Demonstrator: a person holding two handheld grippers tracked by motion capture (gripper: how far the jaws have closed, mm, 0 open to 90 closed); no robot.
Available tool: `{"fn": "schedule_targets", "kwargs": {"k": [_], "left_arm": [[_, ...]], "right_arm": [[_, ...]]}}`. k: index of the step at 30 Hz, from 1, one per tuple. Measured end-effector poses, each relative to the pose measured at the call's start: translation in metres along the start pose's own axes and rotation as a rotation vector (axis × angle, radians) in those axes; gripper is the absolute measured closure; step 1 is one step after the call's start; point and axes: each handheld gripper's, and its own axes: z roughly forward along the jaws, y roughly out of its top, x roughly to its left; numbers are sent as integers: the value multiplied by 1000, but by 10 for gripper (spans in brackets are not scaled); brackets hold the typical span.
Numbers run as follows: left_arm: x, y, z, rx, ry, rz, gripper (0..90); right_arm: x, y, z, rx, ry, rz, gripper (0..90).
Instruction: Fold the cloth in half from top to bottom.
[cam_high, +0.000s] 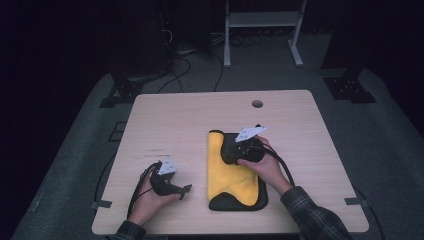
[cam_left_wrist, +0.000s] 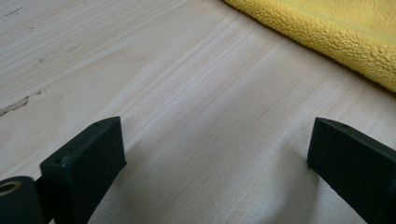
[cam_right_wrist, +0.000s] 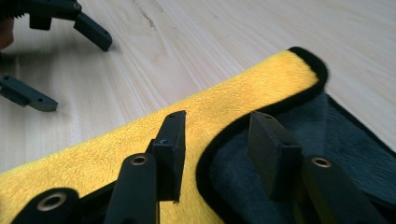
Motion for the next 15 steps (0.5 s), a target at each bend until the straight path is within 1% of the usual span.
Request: {"fn": "schedule_targets", "kwargs": {"k": [5, 9, 10, 11, 15], "left_arm": [[0, 0, 0, 2, 0, 1, 20], [0, 0, 0, 3, -1, -1, 16], [0, 0, 0, 3, -1, 0, 15], [0, 0, 0, 3, -1, -1, 15], [0, 0, 1, 3, -1, -2, 14]], "right_arm": [[5, -3, 17, 57, 0, -28, 582], [8, -9, 25, 107, -37, -53, 608], [8, -11, 26, 115, -40, -52, 620], [8, -12, 27, 120, -44, -54, 638], [10, -14, 26, 110, -65, -54, 788]]}}
